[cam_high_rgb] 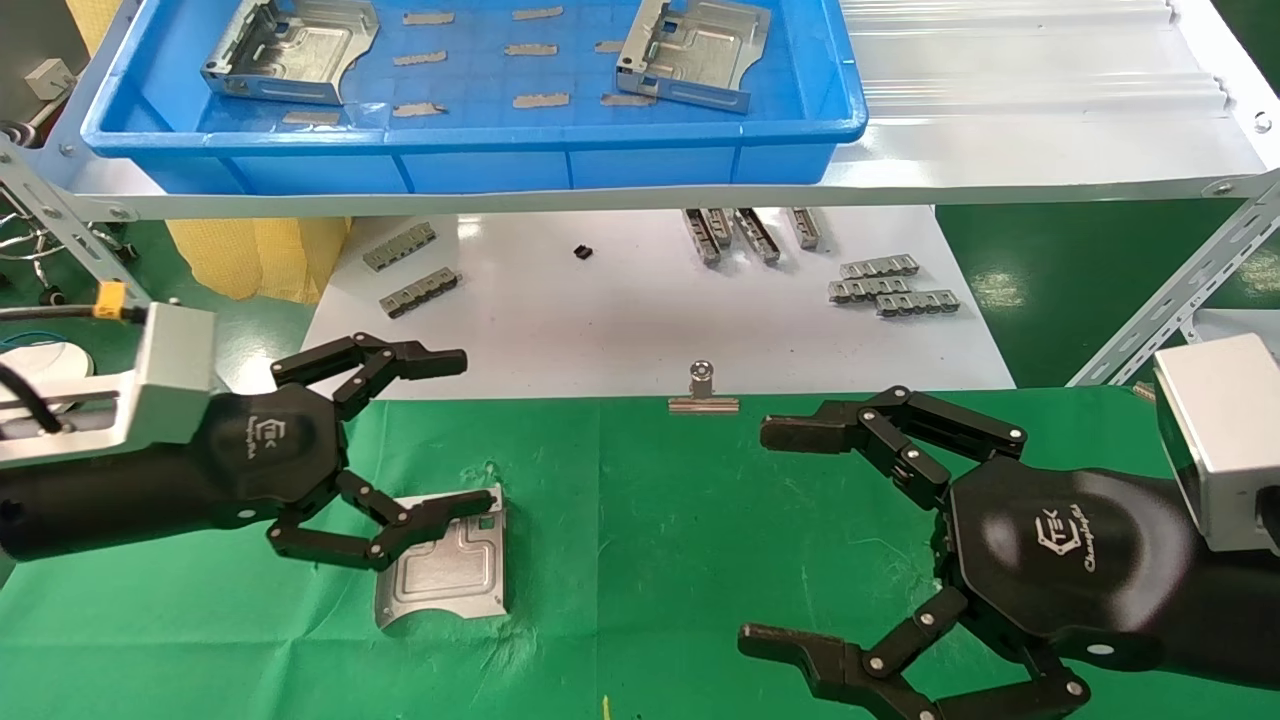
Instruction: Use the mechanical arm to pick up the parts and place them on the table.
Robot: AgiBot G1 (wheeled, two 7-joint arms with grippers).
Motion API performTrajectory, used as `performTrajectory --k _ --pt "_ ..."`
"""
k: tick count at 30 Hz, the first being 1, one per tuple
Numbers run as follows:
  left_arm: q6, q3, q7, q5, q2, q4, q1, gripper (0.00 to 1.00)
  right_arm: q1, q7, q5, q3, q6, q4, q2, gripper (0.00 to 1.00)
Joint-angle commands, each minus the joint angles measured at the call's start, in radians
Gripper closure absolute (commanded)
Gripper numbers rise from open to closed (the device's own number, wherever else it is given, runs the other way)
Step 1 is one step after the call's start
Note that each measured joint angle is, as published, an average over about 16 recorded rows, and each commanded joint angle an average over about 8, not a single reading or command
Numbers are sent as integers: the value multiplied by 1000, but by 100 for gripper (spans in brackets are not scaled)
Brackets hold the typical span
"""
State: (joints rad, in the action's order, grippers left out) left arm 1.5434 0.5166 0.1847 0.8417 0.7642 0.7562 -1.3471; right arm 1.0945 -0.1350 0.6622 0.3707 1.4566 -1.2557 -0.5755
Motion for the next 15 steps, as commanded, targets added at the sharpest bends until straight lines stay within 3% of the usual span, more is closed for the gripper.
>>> performTrajectory --k 1,15 --pt "-4 -18 -28 -8 -12 40 21 0 0 0 0 0 0 0 0 0" --pt "-29 -145 -228 -68 -94 324 167 0 0 0 0 0 0 0 0 0"
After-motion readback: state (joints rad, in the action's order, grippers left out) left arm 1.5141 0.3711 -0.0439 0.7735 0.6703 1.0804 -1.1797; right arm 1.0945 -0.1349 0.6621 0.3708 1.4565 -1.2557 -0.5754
